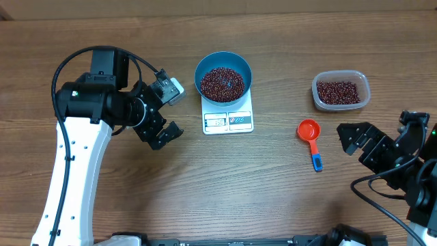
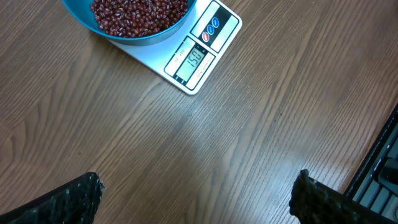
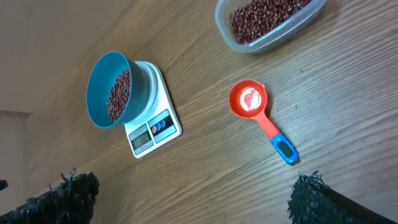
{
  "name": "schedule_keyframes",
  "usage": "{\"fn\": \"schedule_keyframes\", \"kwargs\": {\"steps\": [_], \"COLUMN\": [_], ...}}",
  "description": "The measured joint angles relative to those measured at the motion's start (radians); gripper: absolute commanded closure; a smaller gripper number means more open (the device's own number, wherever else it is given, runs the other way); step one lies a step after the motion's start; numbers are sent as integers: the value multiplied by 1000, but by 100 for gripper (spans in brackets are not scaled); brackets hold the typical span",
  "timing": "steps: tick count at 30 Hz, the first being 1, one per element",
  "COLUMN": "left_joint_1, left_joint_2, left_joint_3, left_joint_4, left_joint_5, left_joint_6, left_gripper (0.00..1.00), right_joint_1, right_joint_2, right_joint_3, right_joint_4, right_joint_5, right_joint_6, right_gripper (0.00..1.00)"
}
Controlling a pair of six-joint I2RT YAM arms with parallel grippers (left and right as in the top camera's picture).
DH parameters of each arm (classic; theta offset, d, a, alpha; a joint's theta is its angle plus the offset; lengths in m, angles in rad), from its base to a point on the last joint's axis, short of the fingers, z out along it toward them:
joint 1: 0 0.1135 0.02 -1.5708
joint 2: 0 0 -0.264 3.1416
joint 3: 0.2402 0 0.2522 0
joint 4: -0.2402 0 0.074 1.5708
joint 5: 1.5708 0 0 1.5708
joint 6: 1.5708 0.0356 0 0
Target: Scoop item into bowl and weigh 150g on scale
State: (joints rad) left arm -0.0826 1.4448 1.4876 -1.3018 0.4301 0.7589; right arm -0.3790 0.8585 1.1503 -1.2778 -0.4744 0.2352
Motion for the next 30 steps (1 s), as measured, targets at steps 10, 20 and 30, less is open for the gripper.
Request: {"fn": "schedule_keyframes", "kwargs": {"steps": [10, 20, 30], "left_joint_1": [0, 0, 0], "left_joint_2": [0, 0, 0], "left_joint_3": [0, 0, 0], "left_joint_4": [0, 0, 1], "left_joint_5": [0, 0, 0], "left_joint_6": [0, 0, 0], "left_gripper": [0, 1, 0], "right_joint_1": [51, 316, 420], "right_joint_2": [-1, -78, -337], "right_joint_3": [0, -18, -248], "right_joint_4": [-17, 99, 349], "right_joint_5": [-31, 67, 222], "right_joint_6": [0, 0, 40], "right_gripper": [0, 0, 0]}}
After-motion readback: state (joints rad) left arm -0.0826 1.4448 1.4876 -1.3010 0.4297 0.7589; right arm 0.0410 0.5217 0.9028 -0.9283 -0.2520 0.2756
